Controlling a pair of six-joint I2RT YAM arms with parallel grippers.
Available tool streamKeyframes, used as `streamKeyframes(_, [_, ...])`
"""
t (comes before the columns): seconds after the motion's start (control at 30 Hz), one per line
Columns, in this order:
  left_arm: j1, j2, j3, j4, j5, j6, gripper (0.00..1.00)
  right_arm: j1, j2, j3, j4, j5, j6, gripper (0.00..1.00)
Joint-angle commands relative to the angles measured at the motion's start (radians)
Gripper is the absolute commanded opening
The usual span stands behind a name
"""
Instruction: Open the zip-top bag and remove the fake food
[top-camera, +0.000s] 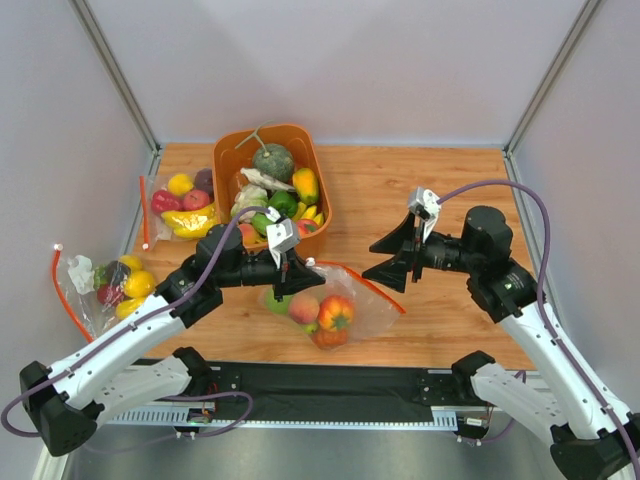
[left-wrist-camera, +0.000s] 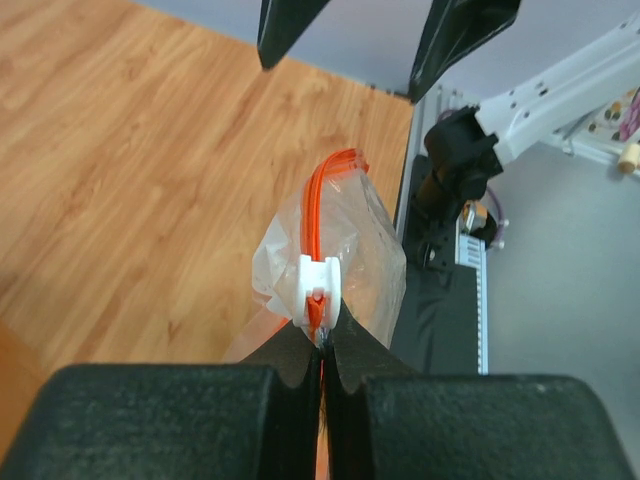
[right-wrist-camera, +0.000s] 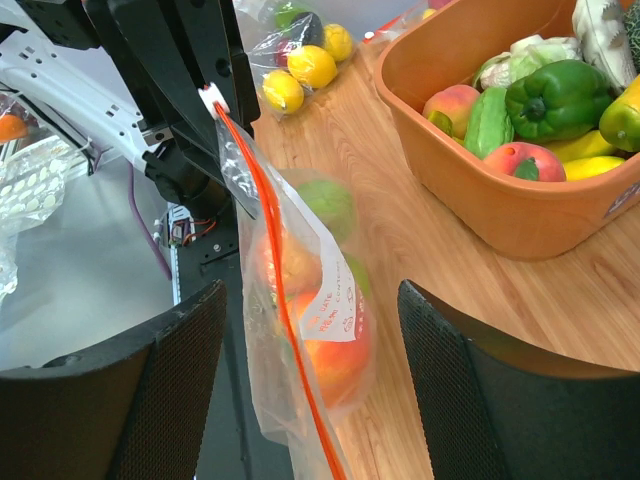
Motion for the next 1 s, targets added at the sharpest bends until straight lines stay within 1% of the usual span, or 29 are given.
streamKeyframes(0.0, [0.000,0.037,0.116,-0.138,0.002,0.069,0.00,0.060,0.003,-0.009,0.060,0.026,-0.018,0.72])
streamKeyframes(0.07, [0.001,0.062,0.171,-0.226,0.002,0.106,0.00,0.094,0.008,-0.015,0.086,0.054,-0.026,0.71])
streamKeyframes(0.1, [0.000,0.087,0.191,-0.290,0.005,0.121,0.00,0.138,0.014,-0.015,0.089,0.071,-0.035,0.70])
streamKeyframes(0.13, [0.001,0.097,0.228,-0.319,0.007,0.158,0.00,0.161,0.024,-0.012,0.089,0.093,-0.061,0.69])
streamKeyframes(0.2, [0.001,0.129,0.260,-0.387,0.031,0.180,0.00,0.219,0.037,-0.013,0.106,0.147,-0.081,0.68])
streamKeyframes(0.23, [0.001,0.138,0.286,-0.405,0.048,0.213,0.00,0.233,0.049,-0.021,0.123,0.157,-0.087,0.67])
streamKeyframes(0.27, [0.000,0.147,0.297,-0.419,0.097,0.253,0.00,0.241,0.055,-0.024,0.141,0.164,-0.086,0.66])
streamKeyframes(0.3, [0.000,0.163,0.305,-0.448,0.120,0.278,0.00,0.255,0.058,-0.030,0.188,0.167,-0.082,0.66])
streamKeyframes(0.4, [0.001,0.189,0.317,-0.485,0.185,0.338,0.00,0.270,0.078,-0.027,0.239,0.196,-0.092,0.64])
streamKeyframes(0.47, [0.001,0.197,0.302,-0.485,0.205,0.349,0.00,0.273,0.107,-0.006,0.238,0.215,-0.102,0.62])
streamKeyframes(0.6, [0.001,0.187,0.276,-0.469,0.214,0.350,0.00,0.293,0.158,0.020,0.219,0.220,-0.139,0.55])
streamKeyframes(0.63, [0.001,0.183,0.268,-0.465,0.205,0.350,0.00,0.299,0.170,0.023,0.218,0.218,-0.141,0.52])
streamKeyframes(0.83, [0.001,0.174,0.250,-0.470,0.165,0.347,0.00,0.362,0.175,0.033,0.232,0.246,-0.148,0.45])
streamKeyframes(0.97, [0.000,0.175,0.247,-0.485,0.136,0.358,0.00,0.378,0.173,0.045,0.235,0.215,-0.144,0.42])
